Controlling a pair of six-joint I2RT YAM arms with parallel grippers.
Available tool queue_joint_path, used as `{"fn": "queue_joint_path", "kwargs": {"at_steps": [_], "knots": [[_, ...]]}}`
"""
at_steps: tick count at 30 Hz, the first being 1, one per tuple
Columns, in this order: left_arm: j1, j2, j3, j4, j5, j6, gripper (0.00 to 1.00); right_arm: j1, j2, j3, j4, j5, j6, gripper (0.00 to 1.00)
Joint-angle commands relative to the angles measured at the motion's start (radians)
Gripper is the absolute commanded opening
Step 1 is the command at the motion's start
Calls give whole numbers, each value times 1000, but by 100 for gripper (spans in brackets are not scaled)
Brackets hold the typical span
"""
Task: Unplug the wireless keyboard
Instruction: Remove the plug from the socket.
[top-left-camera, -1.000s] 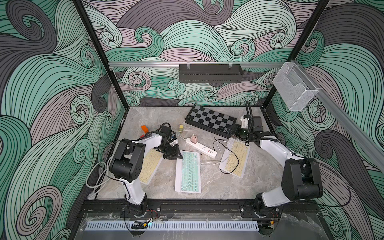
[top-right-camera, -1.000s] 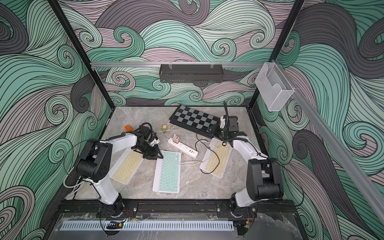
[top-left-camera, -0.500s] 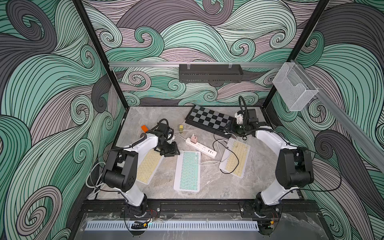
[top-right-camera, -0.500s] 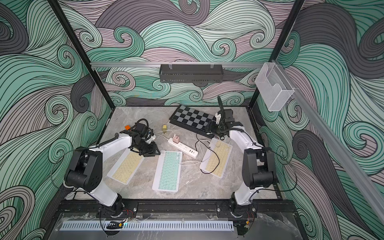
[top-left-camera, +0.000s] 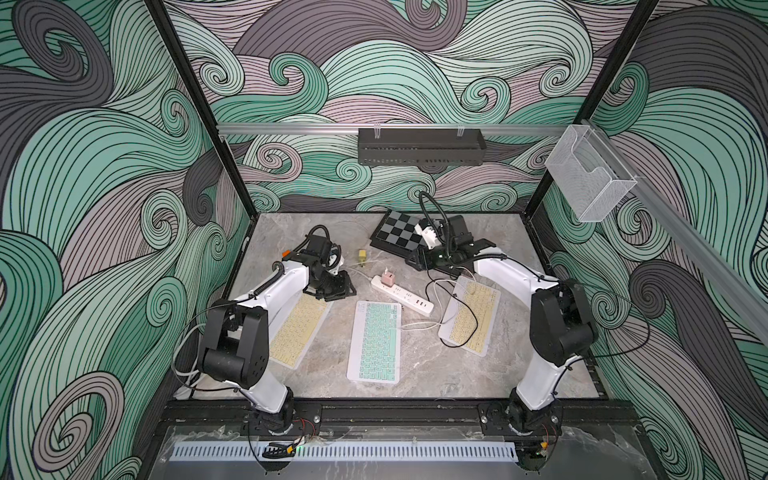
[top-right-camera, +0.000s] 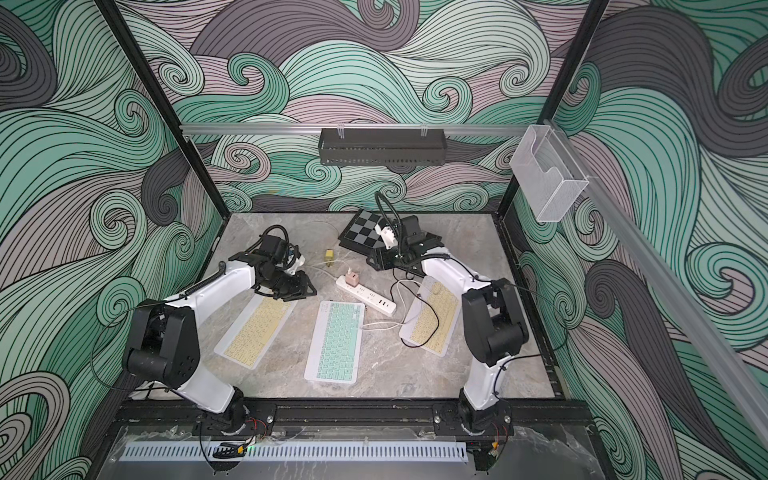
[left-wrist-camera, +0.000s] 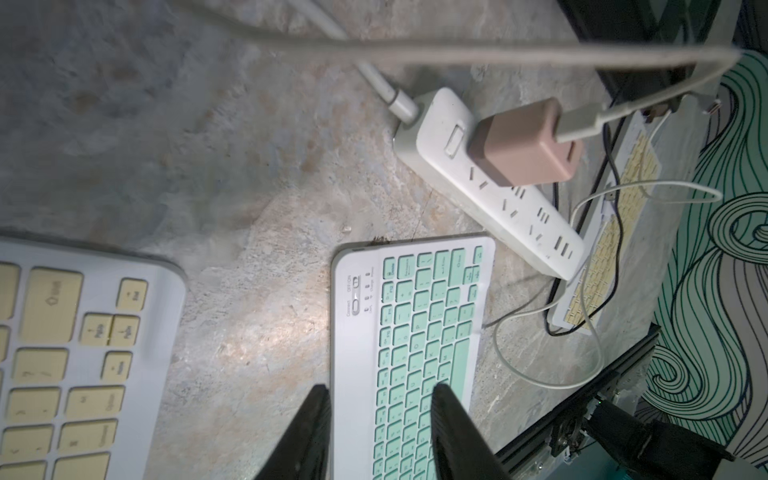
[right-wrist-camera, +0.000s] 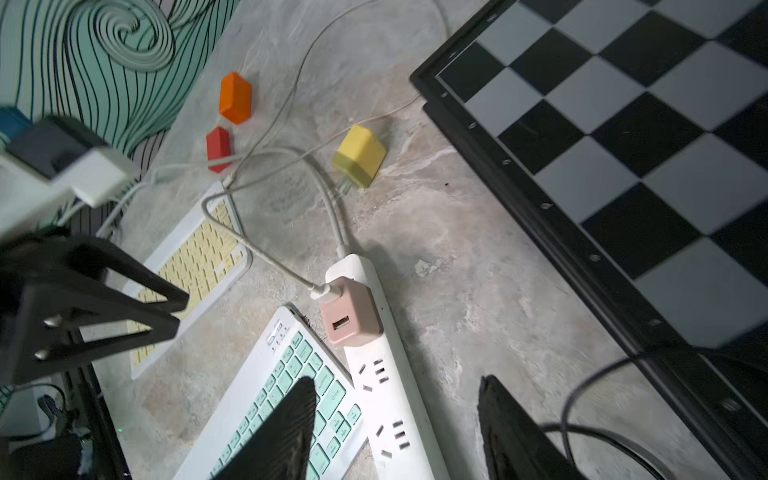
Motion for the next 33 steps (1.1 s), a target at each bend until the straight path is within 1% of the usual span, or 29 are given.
{"fn": "queue_joint_path", "kwargs": {"at_steps": [1, 4, 7, 10, 14, 16, 20, 24, 28, 33], "knots": [[15, 6, 53, -8, -1, 13, 41, 48, 56, 27, 63, -17, -132, 65], [20, 50, 70, -4, 9, 9, 42, 72, 95, 10, 136, -26, -158, 68], [21, 90, 64, 45, 70, -21, 41, 93, 123, 8, 168, -29, -180, 70], [20, 110, 53, 95, 102, -60, 41, 121, 132, -20, 216, 16, -204, 70], [19, 129, 52, 130, 116, -92, 41, 133, 163, -16, 239, 104, -188, 69], [17, 143, 51, 152, 128, -116, 41, 135, 181, -7, 249, 112, -184, 69], [-8, 186, 60, 186, 116, -177, 41, 153, 212, 5, 247, 110, -198, 64], [-30, 238, 80, 229, 86, -245, 39, 176, 227, -20, 282, 142, -216, 56], [-54, 295, 111, 280, 89, -304, 38, 185, 214, -62, 332, 151, -215, 47], [-80, 364, 153, 324, 72, -385, 38, 190, 197, -104, 384, 168, -226, 39]]}}
